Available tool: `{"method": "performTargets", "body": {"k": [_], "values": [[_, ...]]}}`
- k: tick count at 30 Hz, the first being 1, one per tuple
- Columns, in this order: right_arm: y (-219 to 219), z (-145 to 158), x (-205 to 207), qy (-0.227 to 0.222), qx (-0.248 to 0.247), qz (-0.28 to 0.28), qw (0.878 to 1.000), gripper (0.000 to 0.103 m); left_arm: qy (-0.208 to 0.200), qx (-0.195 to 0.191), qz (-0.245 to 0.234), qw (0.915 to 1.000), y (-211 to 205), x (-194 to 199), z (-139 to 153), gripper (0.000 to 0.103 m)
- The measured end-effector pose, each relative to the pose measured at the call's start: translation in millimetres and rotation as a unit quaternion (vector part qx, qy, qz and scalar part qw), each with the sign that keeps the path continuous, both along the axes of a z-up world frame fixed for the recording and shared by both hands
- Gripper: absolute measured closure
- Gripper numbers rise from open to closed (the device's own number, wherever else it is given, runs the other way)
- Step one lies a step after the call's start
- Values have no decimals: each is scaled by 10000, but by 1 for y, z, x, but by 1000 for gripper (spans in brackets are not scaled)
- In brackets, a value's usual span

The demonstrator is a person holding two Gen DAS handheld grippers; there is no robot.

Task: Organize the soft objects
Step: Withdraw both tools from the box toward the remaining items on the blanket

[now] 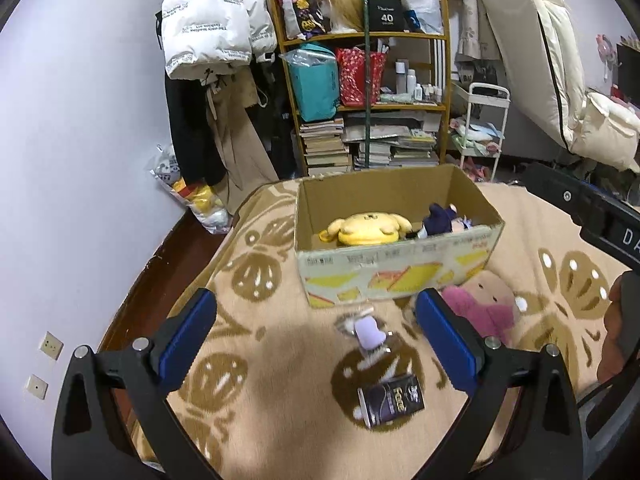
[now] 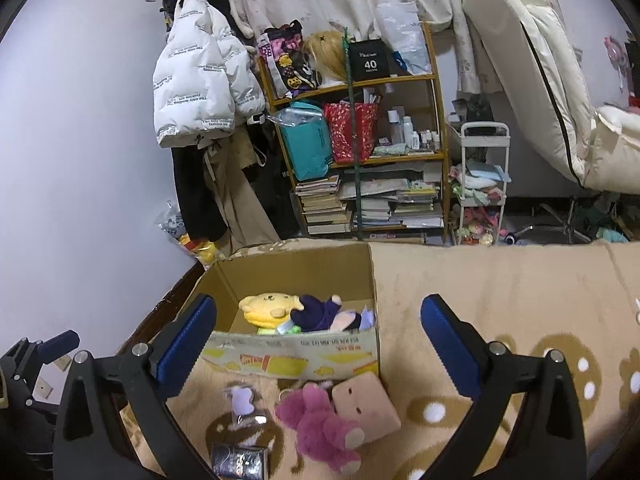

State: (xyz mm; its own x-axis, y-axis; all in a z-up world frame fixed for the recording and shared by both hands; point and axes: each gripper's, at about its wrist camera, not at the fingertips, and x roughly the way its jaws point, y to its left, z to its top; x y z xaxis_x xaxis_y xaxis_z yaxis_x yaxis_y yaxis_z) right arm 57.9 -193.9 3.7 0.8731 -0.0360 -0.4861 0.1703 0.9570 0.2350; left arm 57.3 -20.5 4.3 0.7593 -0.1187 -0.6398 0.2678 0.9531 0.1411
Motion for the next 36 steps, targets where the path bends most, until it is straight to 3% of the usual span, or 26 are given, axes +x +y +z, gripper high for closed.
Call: {"method": "performTargets", "body": {"k": [12,26,36], "values": [[0,-12,-21,194,-42,-211,9996,0,417,39,116,9991,7,-7,-18,4],[-6,-28,-8,433,185,-221,9986,0,895,46,47,9960,-3,1,-45,4],[-5,-48,8,843,139,-208,9961,0,1312,130,162,9911,-4,19,-66,4]]}}
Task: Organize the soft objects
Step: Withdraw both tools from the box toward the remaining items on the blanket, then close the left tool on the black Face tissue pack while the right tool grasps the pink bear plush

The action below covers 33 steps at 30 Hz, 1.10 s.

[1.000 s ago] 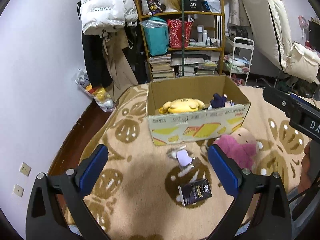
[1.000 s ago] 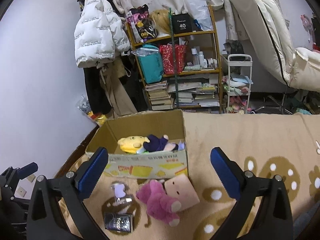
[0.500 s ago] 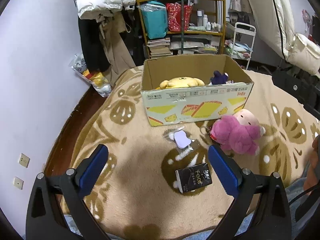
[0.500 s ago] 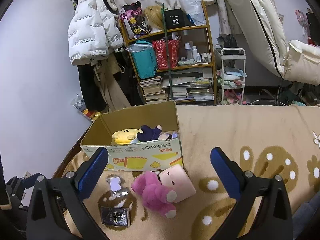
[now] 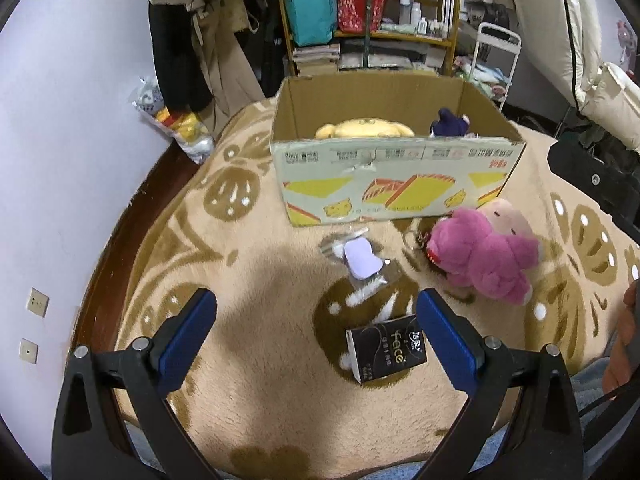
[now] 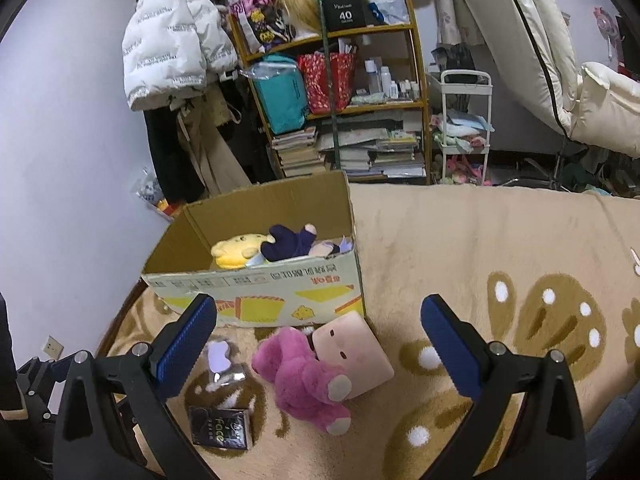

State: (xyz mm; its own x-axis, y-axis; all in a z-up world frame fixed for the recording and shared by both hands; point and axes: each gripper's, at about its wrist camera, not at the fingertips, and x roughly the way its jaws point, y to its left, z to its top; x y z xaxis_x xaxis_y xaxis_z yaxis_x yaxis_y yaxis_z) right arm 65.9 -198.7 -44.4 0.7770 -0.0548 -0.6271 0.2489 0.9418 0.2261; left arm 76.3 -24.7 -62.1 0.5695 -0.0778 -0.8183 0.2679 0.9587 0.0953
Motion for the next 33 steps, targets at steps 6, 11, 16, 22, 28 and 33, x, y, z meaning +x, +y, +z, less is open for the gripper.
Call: {"method": "performTargets", "body": {"k": [6,11,16,22,28,33], "values": [[-1,-14,11,276,60,77,9996,0,231,188,-127,9995,-13,5,-16,4],[-4,-26,18,483,133,28,9987,0,402,228,-122,9989,-18,12,-27,4],[-6,-35,25,659,162,-16,9977,0,669,-10,-61,9977,-16,20,-37,4],[-2,-44,31,872,50,9,9962,0,1048,-165,-77,9943,-20,24,-51,4],[-1,-54,36,1091,76,38,9940,0,1340,-126,-165,9908,-28,25,-68,4],[-1,-63,39,1289,121,52,9916,0,1499,-52,-218,9884,-35,26,-79,4]]}}
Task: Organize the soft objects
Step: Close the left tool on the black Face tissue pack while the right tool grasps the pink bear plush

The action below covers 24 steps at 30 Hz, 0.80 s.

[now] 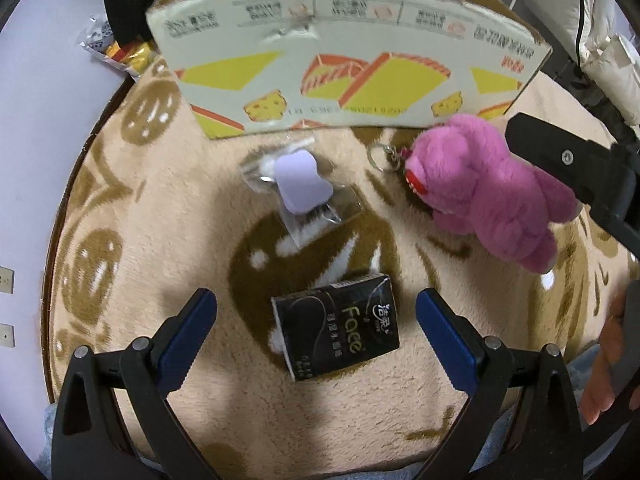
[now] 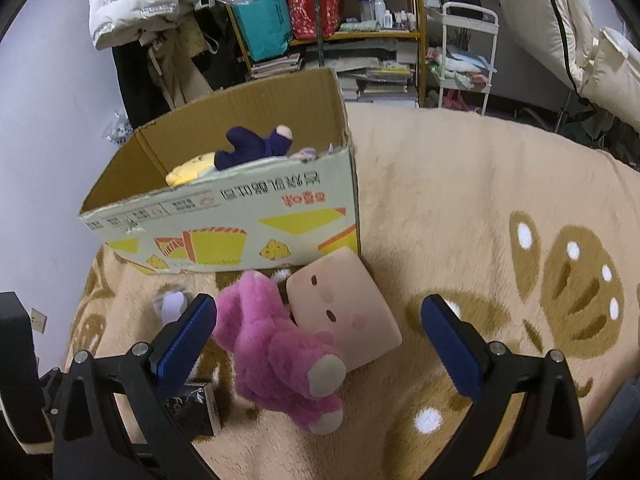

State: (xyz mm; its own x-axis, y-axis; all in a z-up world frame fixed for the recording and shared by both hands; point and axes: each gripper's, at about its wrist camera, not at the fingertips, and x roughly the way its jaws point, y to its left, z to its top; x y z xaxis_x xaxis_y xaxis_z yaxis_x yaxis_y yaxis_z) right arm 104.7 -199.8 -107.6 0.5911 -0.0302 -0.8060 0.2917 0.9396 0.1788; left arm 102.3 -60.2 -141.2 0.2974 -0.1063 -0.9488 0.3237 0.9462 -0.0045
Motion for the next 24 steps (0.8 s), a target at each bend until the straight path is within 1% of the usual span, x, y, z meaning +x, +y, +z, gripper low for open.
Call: {"method": "performTargets", "body": {"k": [5,9,13,16,20,21,23,24], "values": [[3,-6,3,163,-10,123,9998,0,151,113,-86,9998,-8,0,-12,4],[6,-14,8,401,-122,225,9989,0,307,236,-93,9992,-12,3,-23,4],[5,-20,10,526,12,272,9982,0,352,302,-74,9989,-10,4,-30,5],[8,-24,10,636,-6,363,9973,0,417,278,-46,9987,-9,4,-33,7],[16,-26,9,709,-184,469,9962,0,458,164,-64,9988,-8,3,-35,17],[18,-26,9,747,-243,489,9957,1,432,165,-80,9989,-8,2,-35,24],[20,-28,8,809,-324,511,9949,3,329,194,-93,9992,-9,1,-34,35],[21,-28,8,839,-354,529,9944,5,274,184,-78,9994,-8,0,-32,36]]}}
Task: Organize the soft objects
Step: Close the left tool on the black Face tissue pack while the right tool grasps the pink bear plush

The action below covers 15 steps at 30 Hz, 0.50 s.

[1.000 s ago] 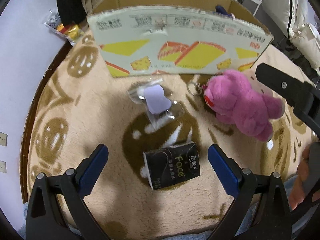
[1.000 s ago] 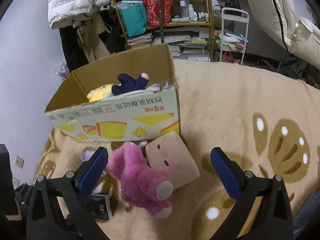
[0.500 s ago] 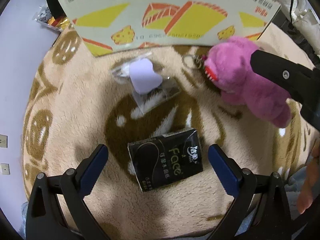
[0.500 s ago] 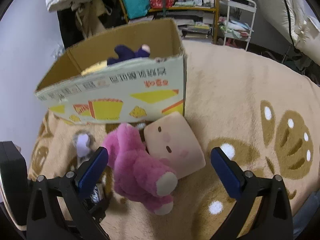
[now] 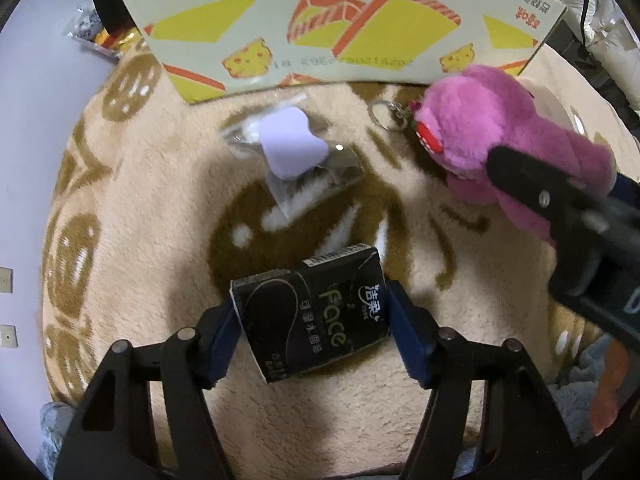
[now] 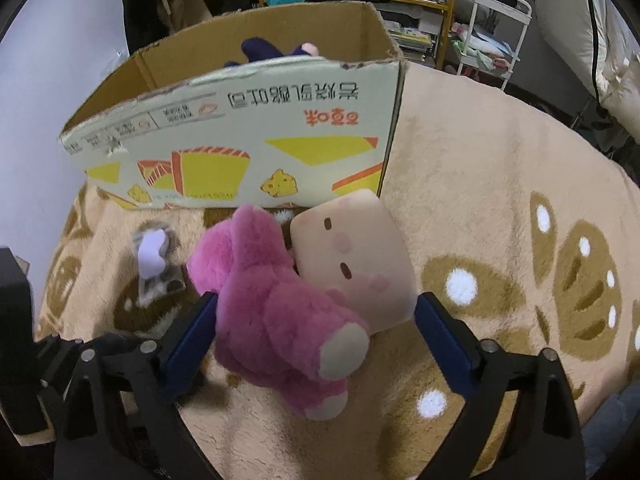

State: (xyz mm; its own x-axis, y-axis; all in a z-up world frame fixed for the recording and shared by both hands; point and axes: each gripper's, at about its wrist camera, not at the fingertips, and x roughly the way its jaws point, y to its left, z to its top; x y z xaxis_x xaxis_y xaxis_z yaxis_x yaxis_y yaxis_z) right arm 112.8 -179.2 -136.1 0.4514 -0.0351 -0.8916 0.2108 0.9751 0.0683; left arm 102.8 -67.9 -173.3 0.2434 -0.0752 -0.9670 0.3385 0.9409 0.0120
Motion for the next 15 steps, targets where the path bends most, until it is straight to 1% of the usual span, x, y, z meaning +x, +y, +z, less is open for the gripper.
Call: {"method": "performTargets", "body": {"k": [3,4,5,7,9,13,15], "values": [[2,0,-2,31,-77,45,10000,9,22,-81,88,9999,5,3,3,37],[3,1,-4,32,-116,65,9999,12,23,-86,104,9999,8,4,3,37],[5,2,-4,34,-142,80,9999,14,14,-74,109,9999,9,6,4,37],[7,3,-5,20,-183,115,9998,20,-19,-19,91,10000,11,6,5,36],[9,3,-7,48,-195,162,9997,24,-44,19,87,10000,12,6,4,36],[13,2,-9,108,-226,254,9994,34,-44,23,153,9999,14,5,6,37],[15,1,-10,126,-229,274,9993,37,-37,25,189,9998,18,4,8,37]]}}
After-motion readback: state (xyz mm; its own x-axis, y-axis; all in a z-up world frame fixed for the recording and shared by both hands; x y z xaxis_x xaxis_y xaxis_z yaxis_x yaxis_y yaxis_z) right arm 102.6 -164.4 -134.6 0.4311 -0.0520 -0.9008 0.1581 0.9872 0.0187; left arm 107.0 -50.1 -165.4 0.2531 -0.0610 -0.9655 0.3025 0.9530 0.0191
